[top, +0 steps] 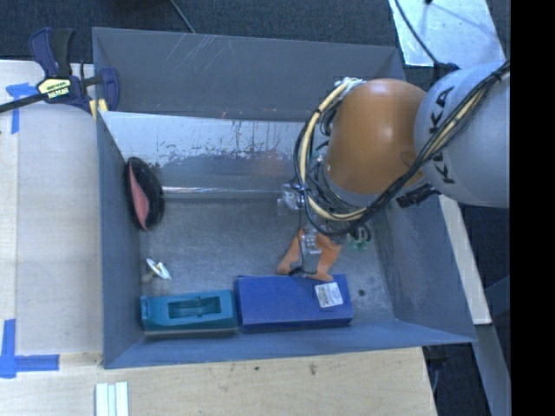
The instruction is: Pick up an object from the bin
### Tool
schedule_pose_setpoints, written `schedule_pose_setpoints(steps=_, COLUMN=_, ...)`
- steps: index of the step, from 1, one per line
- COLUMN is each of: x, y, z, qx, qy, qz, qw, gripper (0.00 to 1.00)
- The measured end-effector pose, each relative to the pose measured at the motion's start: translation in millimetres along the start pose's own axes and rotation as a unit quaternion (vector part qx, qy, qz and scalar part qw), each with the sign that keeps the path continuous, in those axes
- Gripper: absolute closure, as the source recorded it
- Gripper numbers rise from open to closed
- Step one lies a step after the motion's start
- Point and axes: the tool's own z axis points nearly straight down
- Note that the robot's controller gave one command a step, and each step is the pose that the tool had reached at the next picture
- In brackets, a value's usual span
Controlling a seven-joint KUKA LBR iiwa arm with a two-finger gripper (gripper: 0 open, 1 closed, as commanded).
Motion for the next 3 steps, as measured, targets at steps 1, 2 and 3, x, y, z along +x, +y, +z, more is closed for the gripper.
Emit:
schedule_pose_setpoints(steps=1, x=22.2, y=-30, z=47, qx=0.0, qy=0.0021, qz=0.003, qw=1.0, gripper=0.0)
schedule_pose_setpoints(steps=2, x=3.8, y=-44, z=83, qx=0.0, qy=0.0011, qz=-0.047, qw=0.9989, gripper=1.0)
schedule_pose_setpoints(steps=3, x=3.7, y=-44, z=83, qx=0.0, qy=0.0011, qz=-0.046, qw=0.9989, gripper=1.0)
